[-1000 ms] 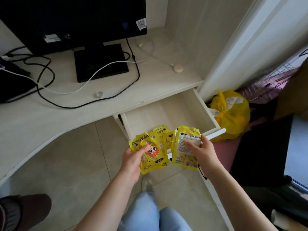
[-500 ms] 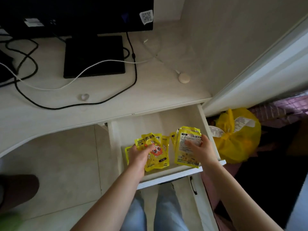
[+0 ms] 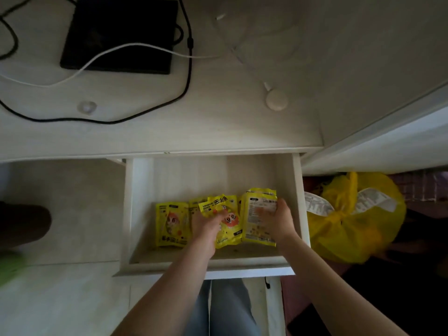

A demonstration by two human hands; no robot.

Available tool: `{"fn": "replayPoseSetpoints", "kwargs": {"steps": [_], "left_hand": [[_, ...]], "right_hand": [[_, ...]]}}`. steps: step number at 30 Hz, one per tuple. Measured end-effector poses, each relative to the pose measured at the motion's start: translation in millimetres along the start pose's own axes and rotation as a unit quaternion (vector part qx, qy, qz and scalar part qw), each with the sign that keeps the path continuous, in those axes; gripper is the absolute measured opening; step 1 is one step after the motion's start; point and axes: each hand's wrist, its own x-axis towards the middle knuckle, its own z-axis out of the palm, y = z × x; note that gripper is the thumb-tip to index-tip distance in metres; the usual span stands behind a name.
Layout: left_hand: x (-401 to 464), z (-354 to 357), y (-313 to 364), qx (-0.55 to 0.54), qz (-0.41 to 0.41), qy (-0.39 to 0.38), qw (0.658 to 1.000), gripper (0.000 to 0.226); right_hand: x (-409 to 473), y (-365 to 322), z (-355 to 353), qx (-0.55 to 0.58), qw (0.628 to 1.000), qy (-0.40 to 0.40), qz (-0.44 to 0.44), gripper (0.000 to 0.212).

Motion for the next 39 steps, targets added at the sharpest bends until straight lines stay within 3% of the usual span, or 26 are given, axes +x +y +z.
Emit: {"fn": "replayPoseSetpoints", "kwargs": {"steps": [5, 11, 13, 17, 29, 35, 39], "left_hand": [[10, 9, -8, 0.033, 0.010, 0.034, 0.999, 0.099], [19, 12, -17, 0.108, 0.055, 0.026, 0.992, 0.083], [18, 11, -18, 0.155, 0.068, 0.026, 0.985, 0.073], [22, 6, -21, 0.216, 0.109, 0.007, 0.970, 0.030], [-3, -19, -18, 0.338, 0.237, -0.008, 0.911, 0.051], [-29, -59, -11, 0.329, 0.268, 0.015, 0.906, 0.033], [-50, -94, -9, 0.318, 0.293, 0.054, 0.900, 0.030]], "right_hand": [[14, 12, 3, -0.017, 1.000, -0.015, 0.009, 0.026], [24, 25, 3, -0.042, 0.998, -0.040, 0.039, 0.026], [26, 30, 3, -0.051, 0.997, -0.041, 0.045, 0.028], [27, 33, 1, -0.073, 0.995, -0.043, 0.047, 0.032], [0, 18, -11, -0.208, 0.978, -0.033, 0.005, 0.031], [-35, -9, -11, -0.260, 0.960, -0.056, -0.081, 0.039], [-63, -31, 7, -0.317, 0.930, -0.095, -0.160, 0.044]]}}
